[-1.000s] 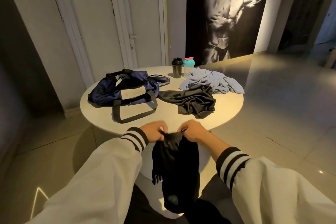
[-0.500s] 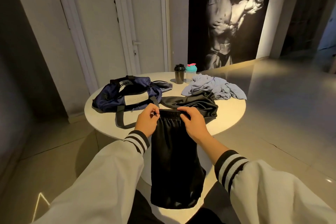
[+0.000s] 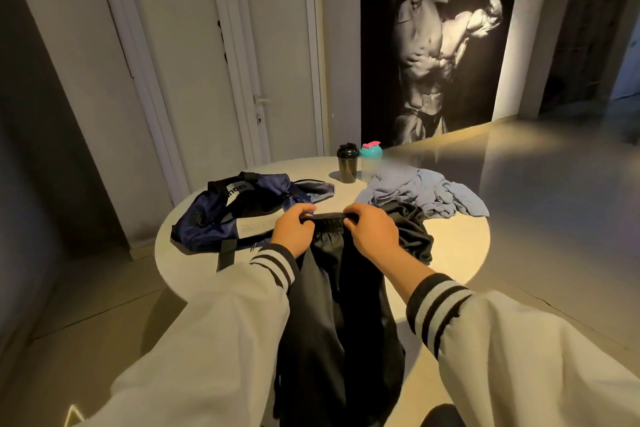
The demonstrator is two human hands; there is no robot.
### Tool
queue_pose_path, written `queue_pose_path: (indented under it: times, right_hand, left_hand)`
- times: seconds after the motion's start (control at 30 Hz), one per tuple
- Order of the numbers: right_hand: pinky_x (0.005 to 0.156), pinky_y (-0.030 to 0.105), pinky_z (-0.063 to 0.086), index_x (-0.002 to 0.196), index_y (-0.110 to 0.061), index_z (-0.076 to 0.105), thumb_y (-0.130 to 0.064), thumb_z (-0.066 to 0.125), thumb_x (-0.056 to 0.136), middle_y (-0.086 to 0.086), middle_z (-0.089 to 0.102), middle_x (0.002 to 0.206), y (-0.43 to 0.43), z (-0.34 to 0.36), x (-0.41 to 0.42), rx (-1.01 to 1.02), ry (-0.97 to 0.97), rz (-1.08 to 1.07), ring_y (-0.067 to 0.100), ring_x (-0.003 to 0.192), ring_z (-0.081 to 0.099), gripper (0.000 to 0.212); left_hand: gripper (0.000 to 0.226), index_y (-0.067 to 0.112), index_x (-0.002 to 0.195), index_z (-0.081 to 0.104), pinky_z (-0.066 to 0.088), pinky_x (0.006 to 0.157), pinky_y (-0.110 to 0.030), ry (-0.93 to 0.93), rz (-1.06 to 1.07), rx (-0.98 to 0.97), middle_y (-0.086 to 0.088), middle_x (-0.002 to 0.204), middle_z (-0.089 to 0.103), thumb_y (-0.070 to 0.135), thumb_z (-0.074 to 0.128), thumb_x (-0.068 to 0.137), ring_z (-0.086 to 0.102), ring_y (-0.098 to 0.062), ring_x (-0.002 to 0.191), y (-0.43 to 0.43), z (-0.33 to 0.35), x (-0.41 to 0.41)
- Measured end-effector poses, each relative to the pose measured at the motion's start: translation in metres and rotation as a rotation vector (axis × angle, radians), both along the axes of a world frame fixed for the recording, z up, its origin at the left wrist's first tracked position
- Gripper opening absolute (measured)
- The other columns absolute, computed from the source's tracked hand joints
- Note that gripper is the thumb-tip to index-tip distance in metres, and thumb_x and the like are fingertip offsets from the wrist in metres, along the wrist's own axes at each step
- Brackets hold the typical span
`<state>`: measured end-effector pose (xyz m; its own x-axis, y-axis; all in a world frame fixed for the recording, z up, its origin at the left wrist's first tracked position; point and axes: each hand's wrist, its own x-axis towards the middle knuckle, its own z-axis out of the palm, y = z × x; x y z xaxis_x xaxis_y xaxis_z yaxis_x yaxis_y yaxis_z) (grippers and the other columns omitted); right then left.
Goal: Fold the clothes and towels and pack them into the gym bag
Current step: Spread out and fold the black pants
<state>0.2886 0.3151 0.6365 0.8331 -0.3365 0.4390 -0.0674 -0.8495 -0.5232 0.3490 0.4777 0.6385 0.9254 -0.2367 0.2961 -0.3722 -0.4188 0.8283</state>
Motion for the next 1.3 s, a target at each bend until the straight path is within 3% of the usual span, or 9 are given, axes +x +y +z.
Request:
queue_pose_path:
  times: [0.13,0.33,0.47,0.53,0.77,0.93,1.1,1.23,1.3]
  right_hand:
    - [0.083,0.039,0.053,0.128,-0.031,0.064,-0.023,0.056,0.100,0.003,0.069,0.120,-0.012,0.000,0.047,-0.036,0.100,-0.046,0.029,0.107,0.063,0.030]
    - [0.097,0.035,0.044,0.132,-0.021,0.062,-0.002,0.049,0.095,0.006,0.060,0.129,-0.031,0.005,0.127,0.107,0.040,0.107,0.028,0.117,0.058,0.044]
    - [0.102,0.024,0.043,0.125,-0.009,0.061,0.003,0.054,0.094,0.005,0.052,0.126,-0.033,0.034,0.164,0.230,-0.211,0.205,0.016,0.108,0.054,0.034]
    - [0.104,0.027,0.045,0.123,-0.010,0.060,0.003,0.057,0.093,0.001,0.050,0.125,-0.035,0.038,0.174,0.240,-0.267,0.249,0.013,0.107,0.053,0.033]
    - [0.099,0.018,0.042,0.120,-0.012,0.063,0.003,0.056,0.094,-0.002,0.050,0.119,-0.038,-0.002,0.150,0.201,-0.224,0.258,0.004,0.102,0.050,0.032]
    - [0.100,0.029,0.046,0.126,-0.016,0.061,0.000,0.055,0.094,-0.002,0.047,0.125,-0.024,-0.055,0.106,0.160,-0.106,0.232,0.017,0.110,0.054,0.037]
    - [0.101,0.030,0.046,0.133,-0.018,0.059,-0.001,0.057,0.095,-0.004,0.042,0.126,-0.011,-0.094,0.054,0.115,-0.017,0.289,0.017,0.111,0.052,0.041]
    - [0.098,0.019,0.040,0.133,-0.016,0.058,0.000,0.057,0.095,-0.001,0.041,0.127,-0.005,-0.118,0.012,0.074,0.085,0.345,0.017,0.110,0.053,0.041]
    - [0.094,0.022,0.043,0.132,-0.017,0.059,-0.005,0.057,0.096,0.000,0.042,0.128,-0.004,-0.126,-0.002,0.045,0.153,0.353,0.020,0.108,0.055,0.038]
  left_hand:
    - [0.036,0.014,0.119,0.071,0.039,0.091,-0.018,-0.041,0.006,0.144,-0.006,0.121,0.066,-0.001,0.052,0.092,0.059,-0.019,0.110,-0.022,0.000,0.047]
    - [0.047,0.018,0.122,0.070,0.044,0.109,-0.037,-0.124,-0.040,0.223,-0.008,0.124,0.063,-0.006,0.057,0.084,0.059,-0.023,0.116,-0.040,0.011,0.136]
    - [0.037,0.017,0.112,0.068,0.033,0.090,0.002,-0.178,0.053,0.004,-0.004,0.121,0.051,-0.008,0.052,0.089,0.053,-0.005,0.099,-0.049,0.038,0.165]
    - [0.036,0.015,0.109,0.067,0.030,0.083,0.007,-0.238,0.062,-0.070,-0.003,0.118,0.048,-0.010,0.051,0.089,0.051,0.006,0.097,-0.052,0.041,0.171]
    - [0.043,0.024,0.109,0.066,0.025,0.100,0.002,-0.271,-0.028,-0.027,0.008,0.119,0.057,-0.010,0.057,0.085,0.048,0.002,0.113,-0.037,-0.006,0.145]
    - [0.043,0.021,0.110,0.065,0.019,0.098,0.006,-0.240,-0.085,0.044,0.011,0.122,0.051,-0.013,0.058,0.084,0.036,0.026,0.115,-0.018,-0.056,0.096]
    - [0.042,0.027,0.107,0.062,0.024,0.114,-0.016,-0.165,-0.104,0.129,0.012,0.133,0.046,-0.009,0.055,0.086,0.036,0.003,0.130,0.005,-0.091,0.046]
    - [0.042,0.031,0.112,0.060,0.022,0.113,-0.020,-0.127,-0.123,0.253,0.010,0.147,0.037,-0.006,0.053,0.092,0.031,-0.008,0.141,0.021,-0.121,0.004]
    - [0.038,0.029,0.117,0.061,0.026,0.114,-0.024,-0.112,-0.101,0.309,0.008,0.154,0.031,-0.001,0.053,0.094,0.029,-0.011,0.143,0.026,-0.135,-0.010]
